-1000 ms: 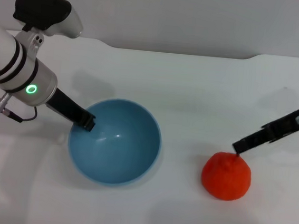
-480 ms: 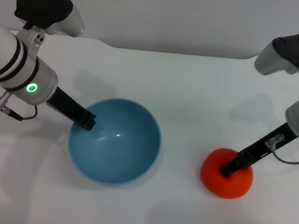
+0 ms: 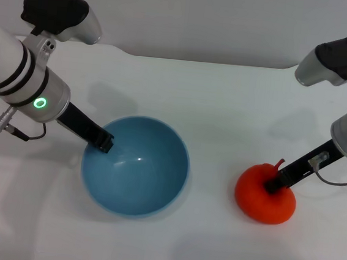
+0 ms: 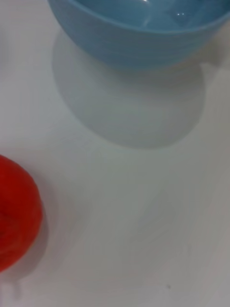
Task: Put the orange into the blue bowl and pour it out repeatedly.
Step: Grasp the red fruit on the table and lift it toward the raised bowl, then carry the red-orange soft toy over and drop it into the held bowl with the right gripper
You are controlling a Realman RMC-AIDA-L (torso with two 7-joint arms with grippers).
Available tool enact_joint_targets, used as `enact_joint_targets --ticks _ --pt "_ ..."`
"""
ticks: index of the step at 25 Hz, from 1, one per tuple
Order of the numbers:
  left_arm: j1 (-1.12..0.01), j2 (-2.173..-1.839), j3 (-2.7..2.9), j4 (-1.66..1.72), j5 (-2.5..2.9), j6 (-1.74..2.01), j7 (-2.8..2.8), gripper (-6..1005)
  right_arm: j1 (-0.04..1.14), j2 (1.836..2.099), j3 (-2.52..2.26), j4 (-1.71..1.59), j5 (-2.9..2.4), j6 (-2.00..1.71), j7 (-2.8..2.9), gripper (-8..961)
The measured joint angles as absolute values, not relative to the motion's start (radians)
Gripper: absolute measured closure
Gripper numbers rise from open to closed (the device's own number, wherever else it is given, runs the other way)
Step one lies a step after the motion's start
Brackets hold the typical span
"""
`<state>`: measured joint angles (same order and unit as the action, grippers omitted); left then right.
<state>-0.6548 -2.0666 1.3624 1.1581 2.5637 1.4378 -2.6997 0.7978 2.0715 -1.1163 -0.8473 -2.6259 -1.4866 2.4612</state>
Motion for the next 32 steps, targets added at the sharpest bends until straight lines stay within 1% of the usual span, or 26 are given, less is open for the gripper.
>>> enact_joint_targets --ticks 1,6,12,17,21,25,32 --pt "-0.656 -2.067 1.362 1.158 2.563 1.438 -2.700 1001 0.792 2.071 -1.115 -0.860 -2.626 -1.488 2.456 665" --pt "-0.672 -2.068 1.369 1.158 2.563 1.448 -2.709 1001 0.747 2.070 -1.093 -0.999 -2.605 -1.540 2.447 810" --pt "-0.721 -2.074 1.406 1.142 2.565 1.470 -2.729 1001 0.733 2.070 -1.028 -1.195 -2.451 -1.693 2.345 856" --pt "-0.745 -2.077 1.471 1.139 2.560 1.451 -2.767 1001 0.712 2.078 -1.090 -1.327 -2.270 -1.734 2.235 892" --pt "-0.752 -2.077 1.511 1.141 2.543 1.438 -2.792 1001 0.711 2.080 -1.145 -1.330 -2.156 -1.727 2.169 910" --pt "-0.758 -2.077 1.530 1.147 2.483 1.433 -2.788 1001 0.721 2.077 -1.223 -1.289 -2.149 -1.721 2.142 929" --pt "-0.767 -2.076 1.534 1.157 2.458 1.429 -2.777 1001 0.719 2.080 -1.379 -1.274 -2.227 -1.682 2.141 849"
